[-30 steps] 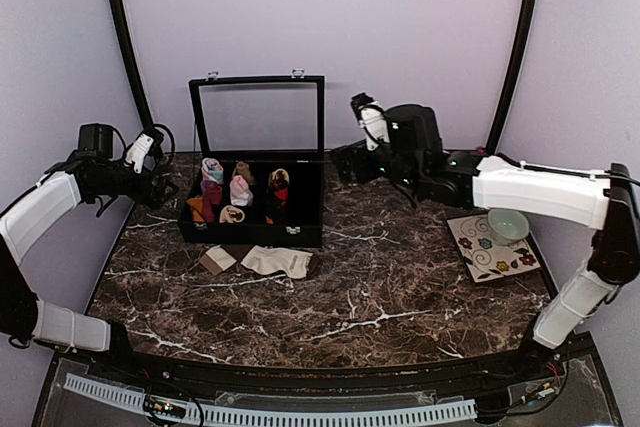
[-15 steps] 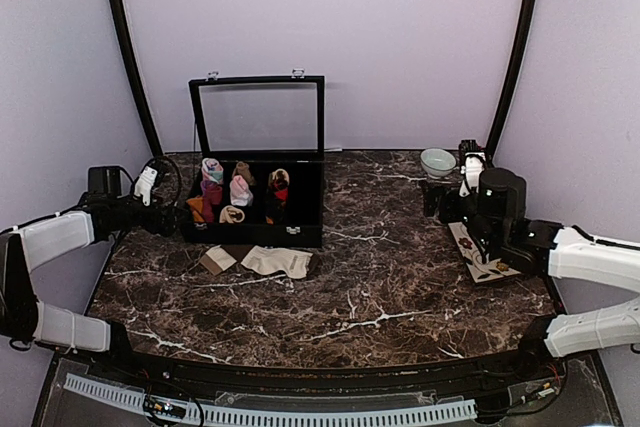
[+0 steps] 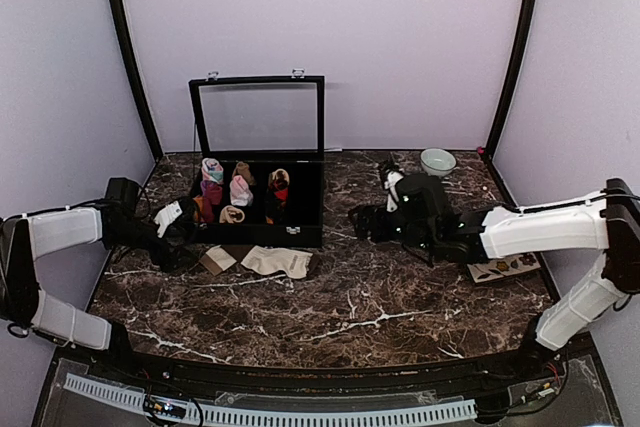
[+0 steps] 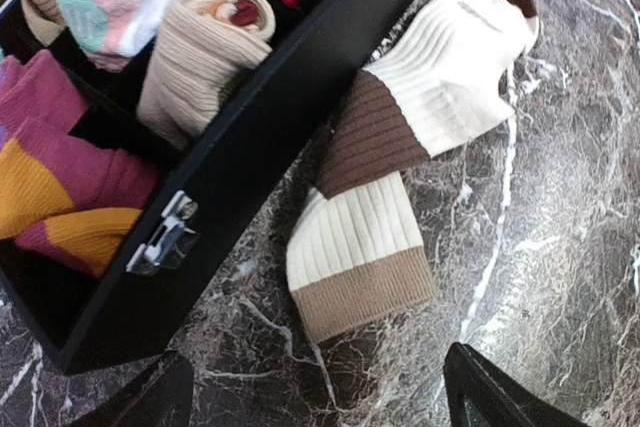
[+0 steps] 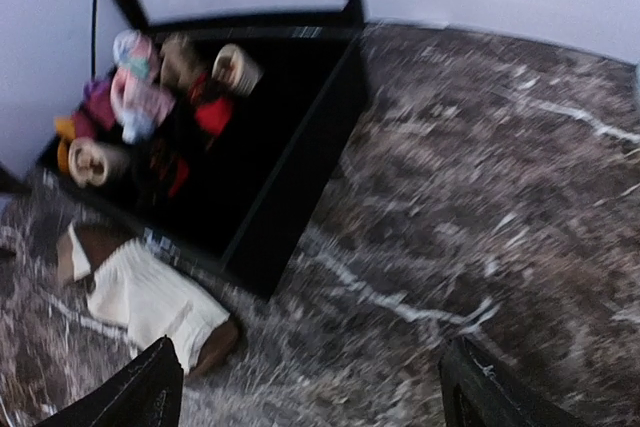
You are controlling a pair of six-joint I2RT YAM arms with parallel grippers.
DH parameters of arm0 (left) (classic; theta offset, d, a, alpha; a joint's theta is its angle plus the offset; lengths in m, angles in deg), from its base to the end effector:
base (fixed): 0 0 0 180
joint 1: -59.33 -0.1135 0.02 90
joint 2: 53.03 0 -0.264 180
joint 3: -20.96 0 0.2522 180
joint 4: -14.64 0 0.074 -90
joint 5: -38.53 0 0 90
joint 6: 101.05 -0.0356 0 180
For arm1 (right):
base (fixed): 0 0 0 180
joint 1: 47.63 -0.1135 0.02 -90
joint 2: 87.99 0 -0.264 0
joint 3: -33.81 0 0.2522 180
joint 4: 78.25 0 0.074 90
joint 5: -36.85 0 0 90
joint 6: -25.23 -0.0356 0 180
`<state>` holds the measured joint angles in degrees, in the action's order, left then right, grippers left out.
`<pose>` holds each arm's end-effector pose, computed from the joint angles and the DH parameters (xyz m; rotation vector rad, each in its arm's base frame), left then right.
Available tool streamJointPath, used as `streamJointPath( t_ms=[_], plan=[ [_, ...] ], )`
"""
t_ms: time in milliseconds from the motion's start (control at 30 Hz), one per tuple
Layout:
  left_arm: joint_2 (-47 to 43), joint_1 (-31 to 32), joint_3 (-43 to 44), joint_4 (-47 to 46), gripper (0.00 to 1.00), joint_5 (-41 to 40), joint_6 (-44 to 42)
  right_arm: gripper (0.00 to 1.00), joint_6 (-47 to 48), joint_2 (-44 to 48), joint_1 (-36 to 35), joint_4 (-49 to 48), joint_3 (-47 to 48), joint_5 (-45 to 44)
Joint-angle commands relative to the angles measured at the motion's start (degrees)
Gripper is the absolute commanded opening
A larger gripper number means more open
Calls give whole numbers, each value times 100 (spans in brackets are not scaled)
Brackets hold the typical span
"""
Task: Roll the socks
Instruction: Move the sock.
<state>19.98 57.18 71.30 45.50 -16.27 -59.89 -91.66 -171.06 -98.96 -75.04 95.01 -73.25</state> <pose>0.2375 -0.0116 0.1859 1.1311 2.0146 -0.3321 0.2092 0.2418 0.2361 -0.2037 2.0091 0.5292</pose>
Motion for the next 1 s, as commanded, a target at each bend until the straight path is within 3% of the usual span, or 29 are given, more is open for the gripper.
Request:
streamJointPath(
  t_ms=[0, 267, 667, 833, 967],
  plan=[
    [258, 341, -2, 4, 89, -664, -300, 85, -265, -1016, -645, -79, 548, 294],
    [760, 474, 172, -371, 89, -1069, 211, 68, -689, -2733, -1069, 475, 1988, -78],
    [1250, 805, 274, -559, 88, -1418, 256, 56, -1181, -3204, -1381, 507, 1940, 91],
    [1454, 929, 363, -462, 71, -1408, 218, 30, -1310, -3297, -1391, 693, 2036, 133],
    [1554, 1011, 570, -115, 49, -1231, 204, 27, -1342, -3222, -1344, 787, 2021, 90]
  ],
)
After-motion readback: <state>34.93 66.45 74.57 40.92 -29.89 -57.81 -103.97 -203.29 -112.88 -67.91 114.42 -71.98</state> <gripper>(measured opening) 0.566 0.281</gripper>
